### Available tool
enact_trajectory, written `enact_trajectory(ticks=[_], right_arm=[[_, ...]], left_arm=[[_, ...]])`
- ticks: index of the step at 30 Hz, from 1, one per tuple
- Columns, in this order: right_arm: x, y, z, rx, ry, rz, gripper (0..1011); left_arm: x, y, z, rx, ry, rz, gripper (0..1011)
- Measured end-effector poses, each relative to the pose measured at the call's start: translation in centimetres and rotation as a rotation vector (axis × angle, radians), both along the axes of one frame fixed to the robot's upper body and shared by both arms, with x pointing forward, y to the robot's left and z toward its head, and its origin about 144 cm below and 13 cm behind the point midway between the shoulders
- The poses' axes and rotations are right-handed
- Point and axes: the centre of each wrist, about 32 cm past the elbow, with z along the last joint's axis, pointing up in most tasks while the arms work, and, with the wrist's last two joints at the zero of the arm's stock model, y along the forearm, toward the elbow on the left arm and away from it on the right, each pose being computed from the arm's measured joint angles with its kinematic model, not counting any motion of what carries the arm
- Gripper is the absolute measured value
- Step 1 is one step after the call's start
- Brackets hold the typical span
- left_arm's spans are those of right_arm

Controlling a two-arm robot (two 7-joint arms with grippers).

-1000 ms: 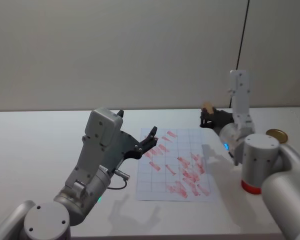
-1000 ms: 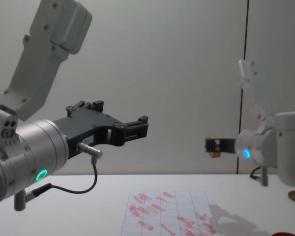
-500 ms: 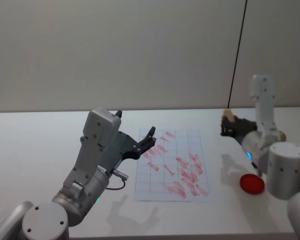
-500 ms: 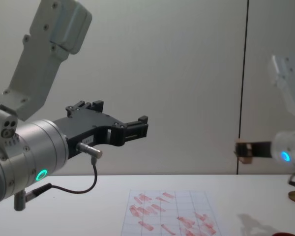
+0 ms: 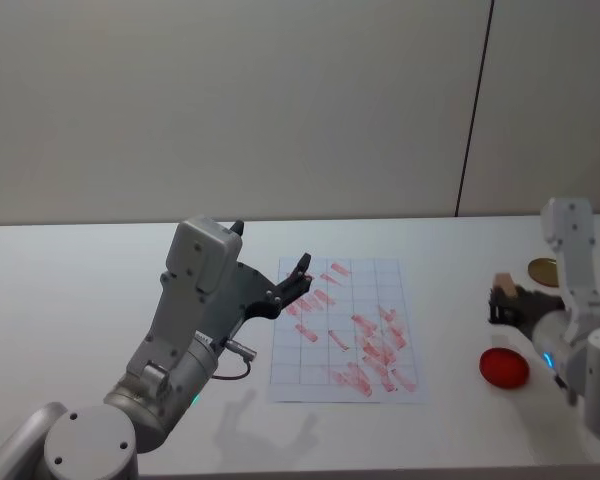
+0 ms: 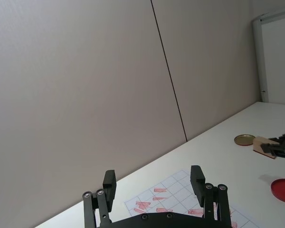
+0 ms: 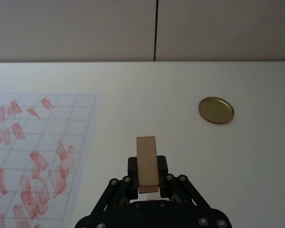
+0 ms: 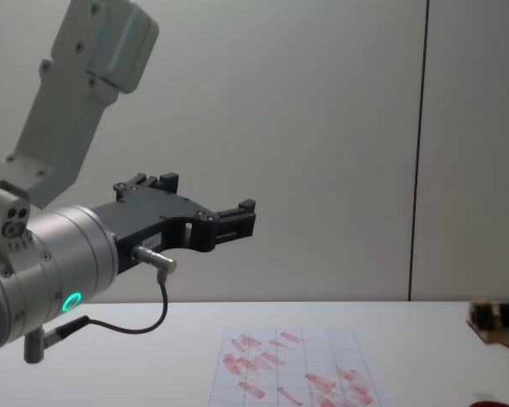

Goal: Use the one hand to pick up the stamp and affix it onto the A4 paper.

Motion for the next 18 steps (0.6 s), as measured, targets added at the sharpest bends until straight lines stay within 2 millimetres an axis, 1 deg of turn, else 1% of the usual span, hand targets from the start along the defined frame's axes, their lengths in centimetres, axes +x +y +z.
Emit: enact_trajectory(ticks=[6,18], right_arm=[[-1.0,-1.2,-1.2,-0.023,0.075,-0.021,219],[-1.9,-2.0,-2.8,-0.032,0.149,-0.007,219]], left_arm=[[0.0,0.0,0.0,0.0,0.0,0.0,993],[0.0,0.0,0.0,0.0,0.0,0.0,993]])
